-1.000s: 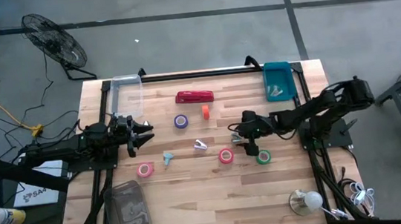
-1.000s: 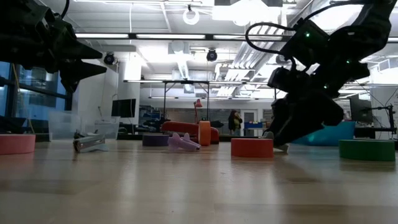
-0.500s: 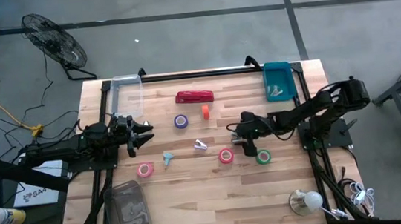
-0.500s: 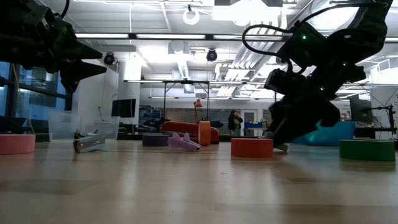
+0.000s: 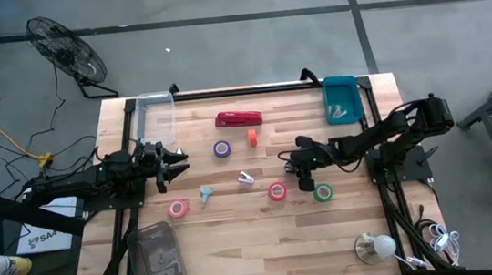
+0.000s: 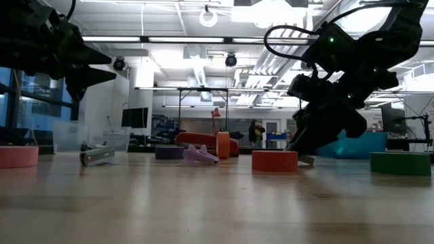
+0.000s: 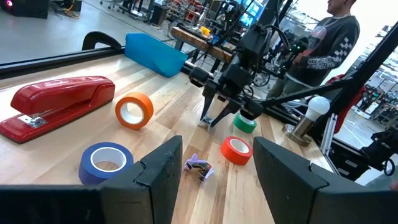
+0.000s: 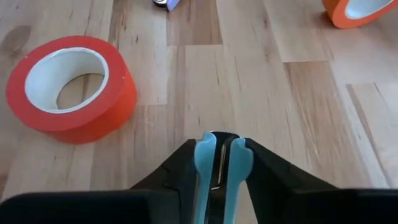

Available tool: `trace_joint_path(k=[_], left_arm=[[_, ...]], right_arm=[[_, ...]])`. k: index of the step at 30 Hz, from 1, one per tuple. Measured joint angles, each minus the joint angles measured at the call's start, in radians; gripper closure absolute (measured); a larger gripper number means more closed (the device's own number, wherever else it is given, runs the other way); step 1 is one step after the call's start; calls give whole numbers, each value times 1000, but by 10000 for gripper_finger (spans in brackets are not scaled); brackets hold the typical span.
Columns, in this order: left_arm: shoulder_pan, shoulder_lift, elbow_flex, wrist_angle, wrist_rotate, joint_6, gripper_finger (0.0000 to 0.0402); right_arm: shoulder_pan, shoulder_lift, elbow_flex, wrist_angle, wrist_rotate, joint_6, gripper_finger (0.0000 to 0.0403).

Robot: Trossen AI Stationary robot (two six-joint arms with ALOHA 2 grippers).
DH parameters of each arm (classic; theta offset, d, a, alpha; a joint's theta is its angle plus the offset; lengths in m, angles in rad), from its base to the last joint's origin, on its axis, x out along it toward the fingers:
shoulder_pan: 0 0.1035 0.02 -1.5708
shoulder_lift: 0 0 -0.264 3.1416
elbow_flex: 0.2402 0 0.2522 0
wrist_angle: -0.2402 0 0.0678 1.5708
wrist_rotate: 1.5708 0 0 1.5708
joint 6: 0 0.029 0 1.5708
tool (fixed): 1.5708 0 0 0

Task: Pick and place Stapler, Stapler remover, tape
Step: Put the right light blue staple remover into the blue bin

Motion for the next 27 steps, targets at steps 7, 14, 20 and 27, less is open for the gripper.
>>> trace_joint_path(k=[7, 14, 20, 27], left_arm=[[0, 0, 0, 0, 0, 0, 207], [0, 0, 0, 0, 0, 0, 207], [0, 0, 0, 0, 0, 0, 207], [0, 0, 0, 0, 0, 0, 207]], right_arm=[[0, 0, 0, 25, 12, 35, 305], [-33, -11, 54, -22, 43, 106, 306], [-109, -71, 143, -206, 123, 162, 307], [-212, -160, 234, -447, 184, 275, 308]])
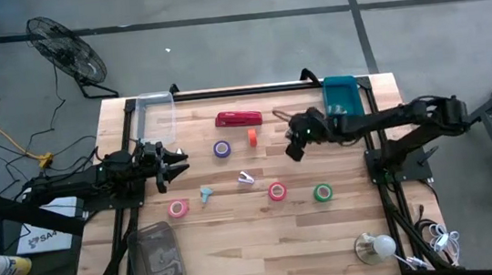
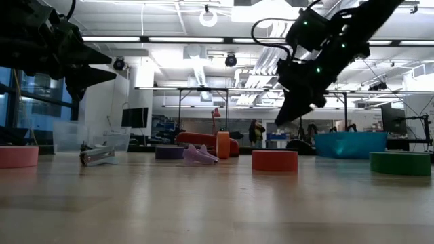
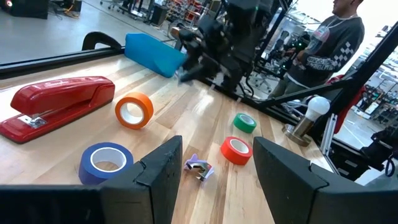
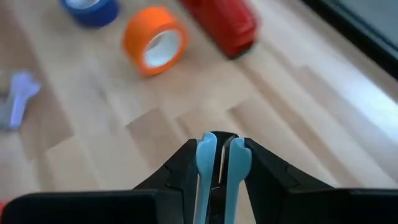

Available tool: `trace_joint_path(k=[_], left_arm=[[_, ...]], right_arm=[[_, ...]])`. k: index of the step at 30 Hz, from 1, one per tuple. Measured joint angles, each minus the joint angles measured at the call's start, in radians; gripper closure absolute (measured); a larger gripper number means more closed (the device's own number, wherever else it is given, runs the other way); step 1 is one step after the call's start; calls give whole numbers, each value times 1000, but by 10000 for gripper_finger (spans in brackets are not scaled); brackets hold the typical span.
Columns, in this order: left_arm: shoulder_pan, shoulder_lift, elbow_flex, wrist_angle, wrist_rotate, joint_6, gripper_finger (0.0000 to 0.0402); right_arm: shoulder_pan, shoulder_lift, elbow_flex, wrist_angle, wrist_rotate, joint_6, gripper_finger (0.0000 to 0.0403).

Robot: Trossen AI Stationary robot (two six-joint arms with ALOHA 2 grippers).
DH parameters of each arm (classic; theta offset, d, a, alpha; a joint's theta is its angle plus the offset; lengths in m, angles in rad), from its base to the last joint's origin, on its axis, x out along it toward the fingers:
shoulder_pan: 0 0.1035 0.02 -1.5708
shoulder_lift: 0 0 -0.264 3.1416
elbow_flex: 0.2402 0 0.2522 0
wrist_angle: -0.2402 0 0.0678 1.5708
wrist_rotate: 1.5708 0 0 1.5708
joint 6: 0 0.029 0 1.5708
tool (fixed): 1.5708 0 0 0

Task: Pick and place Stapler, Stapler remover, tape
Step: Put the right light blue staple remover into the blue bin

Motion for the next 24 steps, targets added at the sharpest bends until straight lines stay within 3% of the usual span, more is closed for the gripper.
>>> trace_joint_path(k=[12, 24], left_arm=[[0, 0, 0, 0, 0, 0, 207], [0, 0, 0, 0, 0, 0, 207]], right_arm=[[-150, -90, 81, -268, 54, 162, 308], [-344, -109, 81, -368, 64, 253, 308]])
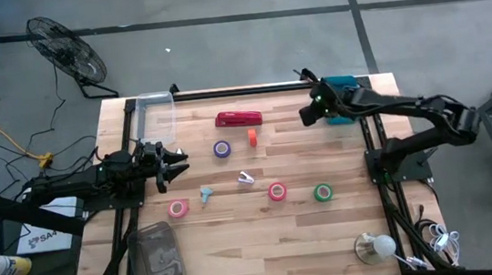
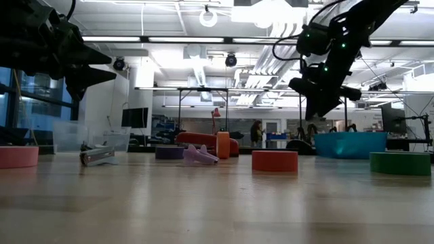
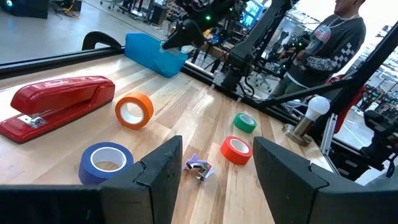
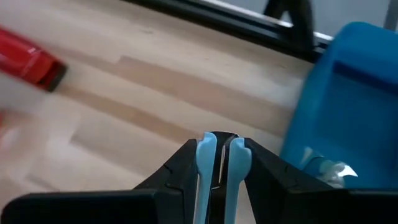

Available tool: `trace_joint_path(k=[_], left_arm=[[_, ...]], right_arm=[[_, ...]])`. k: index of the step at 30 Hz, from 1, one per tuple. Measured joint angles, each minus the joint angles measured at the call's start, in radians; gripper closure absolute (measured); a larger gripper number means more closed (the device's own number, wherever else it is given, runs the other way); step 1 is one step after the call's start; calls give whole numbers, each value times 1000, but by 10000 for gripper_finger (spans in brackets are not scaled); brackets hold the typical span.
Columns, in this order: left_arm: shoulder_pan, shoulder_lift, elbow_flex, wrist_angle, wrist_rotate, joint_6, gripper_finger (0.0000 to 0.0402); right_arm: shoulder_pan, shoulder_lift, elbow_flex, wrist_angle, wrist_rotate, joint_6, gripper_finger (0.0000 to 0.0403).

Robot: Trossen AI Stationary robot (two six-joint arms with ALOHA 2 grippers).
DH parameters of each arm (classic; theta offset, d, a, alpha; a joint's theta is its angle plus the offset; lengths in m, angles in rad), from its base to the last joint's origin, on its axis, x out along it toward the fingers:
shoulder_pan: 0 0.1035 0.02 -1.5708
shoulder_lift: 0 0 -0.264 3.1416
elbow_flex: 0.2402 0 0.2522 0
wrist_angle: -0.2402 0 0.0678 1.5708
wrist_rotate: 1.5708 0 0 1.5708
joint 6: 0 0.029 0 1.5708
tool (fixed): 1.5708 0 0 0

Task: Pick and place Stapler, Stapler remover, tape
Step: Put the right light blue staple remover into the blue bin

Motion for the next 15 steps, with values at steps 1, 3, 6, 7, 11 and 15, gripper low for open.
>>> trace_joint_path(k=[1, 3, 6, 7, 11, 15], left_arm=[[0, 0, 0, 0, 0, 0, 207], [0, 0, 0, 0, 0, 0, 207], [0, 0, 0, 0, 0, 0, 207], [0, 0, 0, 0, 0, 0, 207], [0, 0, 0, 0, 0, 0, 207], [0, 0, 0, 0, 0, 0, 207]], right_arm=[[-11, 0, 0, -1, 1, 6, 308], [-32, 0, 0, 0, 2, 18, 308], [-60, 0, 0, -1, 2, 21, 308], [-69, 0, 0, -1, 2, 27, 308], [-104, 0, 0, -1, 4, 61, 308], [-134, 0, 0, -1, 22, 102, 308]])
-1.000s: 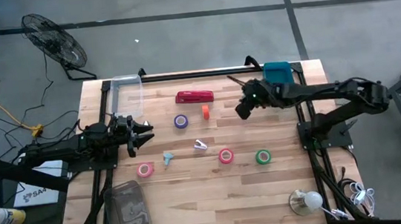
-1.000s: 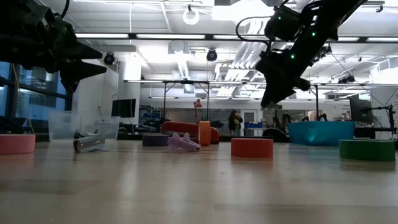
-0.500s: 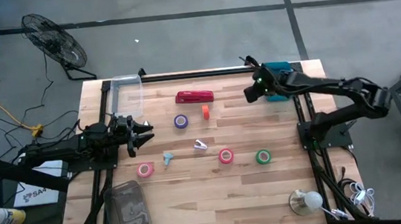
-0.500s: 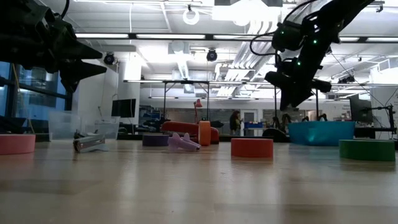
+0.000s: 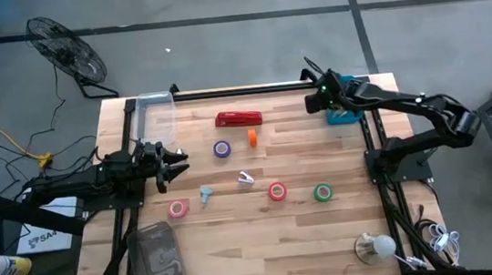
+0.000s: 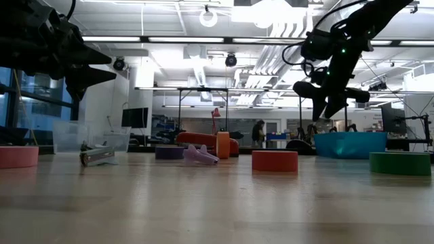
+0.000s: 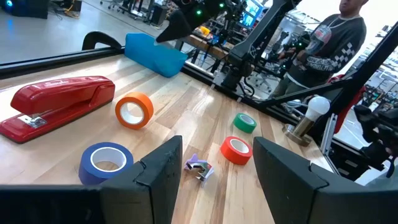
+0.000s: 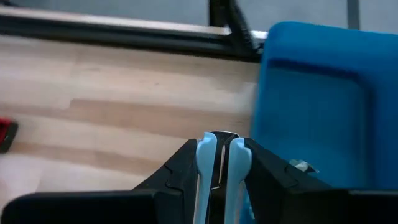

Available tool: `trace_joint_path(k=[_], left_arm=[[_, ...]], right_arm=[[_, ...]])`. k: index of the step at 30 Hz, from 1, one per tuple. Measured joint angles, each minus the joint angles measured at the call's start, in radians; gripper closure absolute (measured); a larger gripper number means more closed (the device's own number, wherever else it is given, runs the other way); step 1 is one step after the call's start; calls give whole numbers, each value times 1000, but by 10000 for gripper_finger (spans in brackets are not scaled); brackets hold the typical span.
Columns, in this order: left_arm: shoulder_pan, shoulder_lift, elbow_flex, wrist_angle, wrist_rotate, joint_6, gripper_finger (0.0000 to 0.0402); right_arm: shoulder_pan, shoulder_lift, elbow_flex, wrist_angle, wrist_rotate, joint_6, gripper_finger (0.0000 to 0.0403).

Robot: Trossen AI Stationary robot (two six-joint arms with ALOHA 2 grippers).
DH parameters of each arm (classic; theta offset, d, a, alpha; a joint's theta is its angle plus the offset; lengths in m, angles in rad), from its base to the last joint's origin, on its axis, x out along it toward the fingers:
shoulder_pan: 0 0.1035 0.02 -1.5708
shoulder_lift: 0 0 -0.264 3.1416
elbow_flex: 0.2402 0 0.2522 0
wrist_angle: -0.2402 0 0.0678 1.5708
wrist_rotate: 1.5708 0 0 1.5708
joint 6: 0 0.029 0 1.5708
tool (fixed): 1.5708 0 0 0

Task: Pick and place Stapler, Stapler remover, tape
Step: Put the right light blue staple remover into the blue bin

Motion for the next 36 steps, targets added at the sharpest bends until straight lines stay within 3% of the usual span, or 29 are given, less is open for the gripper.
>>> trace_joint_path(k=[23, 36], left_arm=[[0, 0, 0, 0, 0, 0, 207], [0, 0, 0, 0, 0, 0, 207]], right_arm=[[-158, 0, 0, -151, 112, 234, 308], [-208, 24, 0, -132, 136, 289, 307]])
